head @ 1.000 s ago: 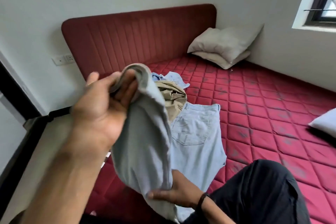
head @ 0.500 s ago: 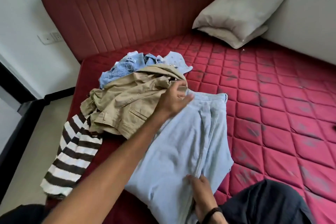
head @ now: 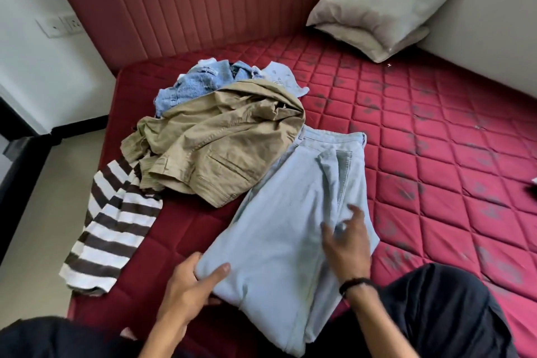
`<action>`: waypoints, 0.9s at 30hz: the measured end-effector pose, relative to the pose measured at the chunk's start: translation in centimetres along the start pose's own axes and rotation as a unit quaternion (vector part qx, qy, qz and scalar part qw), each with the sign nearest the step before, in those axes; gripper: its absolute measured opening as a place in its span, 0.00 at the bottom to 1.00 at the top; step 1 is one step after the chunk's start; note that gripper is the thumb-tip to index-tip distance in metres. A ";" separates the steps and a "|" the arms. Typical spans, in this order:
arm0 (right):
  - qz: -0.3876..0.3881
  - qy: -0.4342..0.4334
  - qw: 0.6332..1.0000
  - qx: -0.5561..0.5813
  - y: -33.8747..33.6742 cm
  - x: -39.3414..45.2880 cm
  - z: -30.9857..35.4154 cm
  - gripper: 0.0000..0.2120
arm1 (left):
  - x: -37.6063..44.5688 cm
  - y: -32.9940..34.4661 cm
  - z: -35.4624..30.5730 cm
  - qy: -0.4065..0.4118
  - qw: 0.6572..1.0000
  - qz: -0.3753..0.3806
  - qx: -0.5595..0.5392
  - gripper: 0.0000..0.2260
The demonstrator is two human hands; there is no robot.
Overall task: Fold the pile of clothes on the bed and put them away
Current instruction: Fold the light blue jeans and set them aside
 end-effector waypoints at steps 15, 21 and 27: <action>0.408 0.039 0.901 -0.143 2.6 -6.7 -2.2 0.14 | 7.8 -10.1 -0.4 0.228 0.882 -0.390 0.137 0.17; 0.057 0.112 0.988 -0.085 -4.3 6.1 -3.4 0.42 | 3.4 9.0 -3.5 0.369 0.904 -0.021 0.213 0.24; 0.087 0.259 0.894 0.356 -3.8 9.5 -7.4 0.36 | 0.4 20.7 -6.3 0.395 0.881 0.003 0.262 0.18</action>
Point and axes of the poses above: each hand's wrist, its own x-axis towards the middle knuckle, its own y-axis out of the palm, z = x × y, the point moved 4 cm from there along x, towards the middle knuckle, and after that the axes turned 2 degrees about y, right-handed, at the moved point
